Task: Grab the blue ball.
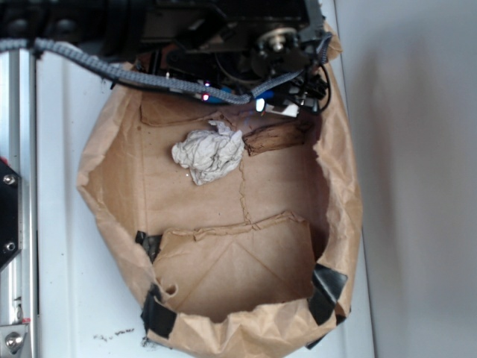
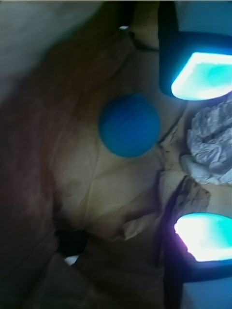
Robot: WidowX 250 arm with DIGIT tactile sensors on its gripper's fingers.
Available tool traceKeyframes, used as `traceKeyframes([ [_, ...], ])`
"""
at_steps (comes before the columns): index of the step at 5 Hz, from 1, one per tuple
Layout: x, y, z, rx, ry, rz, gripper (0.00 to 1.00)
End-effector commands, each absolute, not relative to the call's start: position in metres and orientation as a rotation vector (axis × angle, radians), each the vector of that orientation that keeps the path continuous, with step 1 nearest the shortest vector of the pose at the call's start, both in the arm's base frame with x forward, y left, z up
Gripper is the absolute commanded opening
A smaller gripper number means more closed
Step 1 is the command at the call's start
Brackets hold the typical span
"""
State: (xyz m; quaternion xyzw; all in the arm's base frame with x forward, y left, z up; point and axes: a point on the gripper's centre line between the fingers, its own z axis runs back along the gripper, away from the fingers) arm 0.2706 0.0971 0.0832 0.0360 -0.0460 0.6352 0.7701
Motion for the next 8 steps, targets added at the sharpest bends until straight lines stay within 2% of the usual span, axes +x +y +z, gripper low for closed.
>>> traceKeyframes([
  [1,0.272,0.103,0.088,0.162,-0.339,1.372,1.0],
  [2,0.274,0.102,0.081,0.207,-0.346,1.361,1.0],
  [3,0.276,0.1,0.064,0.27,-0.298,1.336,1.0],
  [4,0.277,0.087,0.045,0.345,-0.3,1.29,1.0],
  [6,0.283,0.081,0.035,0.377,-0.286,1.289,1.0],
  [7,0.284,0.079,0.034,0.375,-0.289,1.287,0.0],
  [8,0.284,0.079,0.037,0.386,-0.291,1.279,0.18],
])
